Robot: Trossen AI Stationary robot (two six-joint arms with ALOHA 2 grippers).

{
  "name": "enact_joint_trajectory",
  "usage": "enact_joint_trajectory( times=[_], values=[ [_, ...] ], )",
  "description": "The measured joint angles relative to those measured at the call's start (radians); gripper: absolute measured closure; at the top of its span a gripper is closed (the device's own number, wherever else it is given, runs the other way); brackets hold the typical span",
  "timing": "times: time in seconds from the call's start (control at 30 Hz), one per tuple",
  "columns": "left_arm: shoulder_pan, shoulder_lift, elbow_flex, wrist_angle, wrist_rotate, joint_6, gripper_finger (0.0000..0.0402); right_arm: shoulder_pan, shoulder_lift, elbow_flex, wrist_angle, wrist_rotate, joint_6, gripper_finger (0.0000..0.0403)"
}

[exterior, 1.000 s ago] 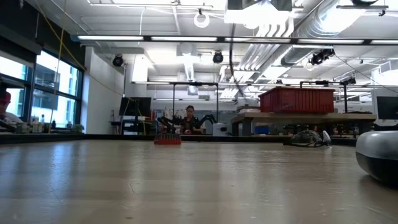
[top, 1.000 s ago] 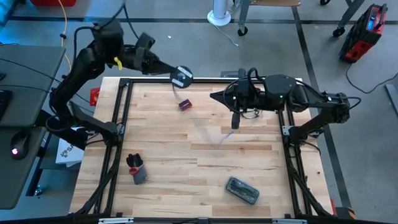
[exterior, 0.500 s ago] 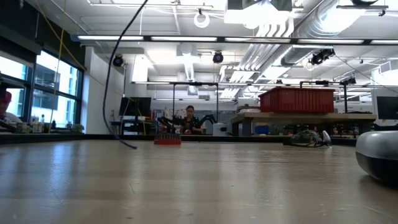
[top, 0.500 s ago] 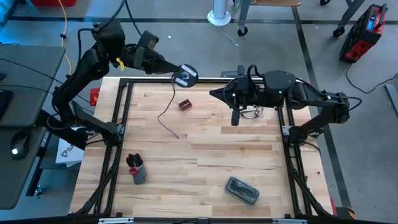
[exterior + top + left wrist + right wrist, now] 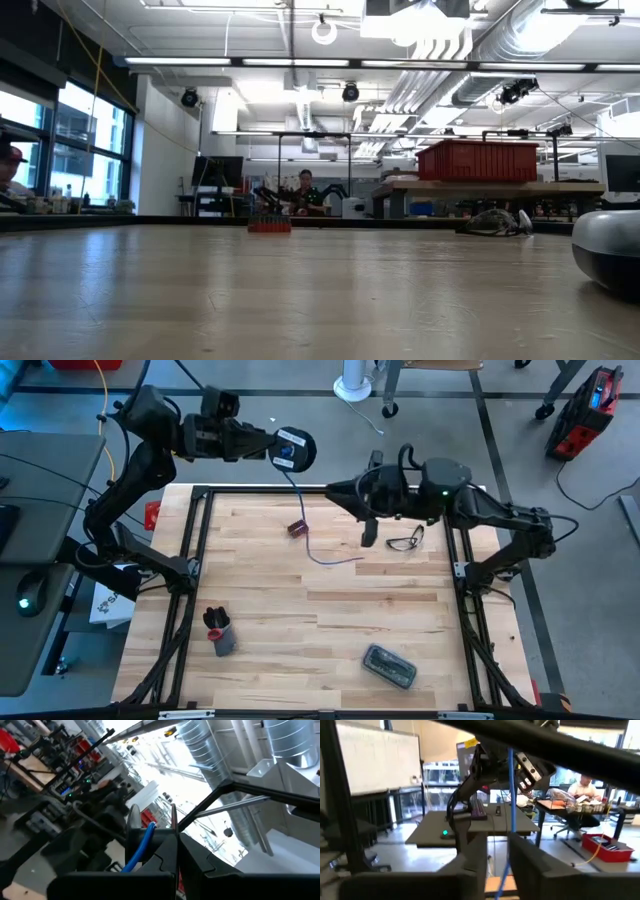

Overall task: Coil cords
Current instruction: Coil the blue wire onto the spool

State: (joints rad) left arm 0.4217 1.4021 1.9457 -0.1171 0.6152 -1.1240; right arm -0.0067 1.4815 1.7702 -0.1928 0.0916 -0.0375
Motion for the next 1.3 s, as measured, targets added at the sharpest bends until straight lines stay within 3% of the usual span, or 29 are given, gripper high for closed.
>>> enact_joint_trajectory(
  times=[0.23, 0.37, 0.8, 1.3],
  values=[
    [-0.013, 0.005, 0.0, 0.048, -0.023, 0.018, 0.0401, -0.006, 0.087, 0.0, 0.037, -0.004, 0.092, 0.0226],
    [-0.013, 0.006, 0.0, 0.055, -0.023, 0.033, 0.0401, -0.006, 0.111, 0.0, 0.04, -0.011, 0.14, 0.02],
    [-0.013, 0.012, 0.0, 0.055, -0.018, 0.036, 0.0401, -0.009, 0.2, 0.0, 0.175, 0.026, 0.128, 0.0196],
    [-0.017, 0.012, 0.0, 0.059, -0.013, 0.048, 0.0401, -0.02, 0.23, 0.0, 0.178, 0.08, 0.152, 0.0198]
  ],
)
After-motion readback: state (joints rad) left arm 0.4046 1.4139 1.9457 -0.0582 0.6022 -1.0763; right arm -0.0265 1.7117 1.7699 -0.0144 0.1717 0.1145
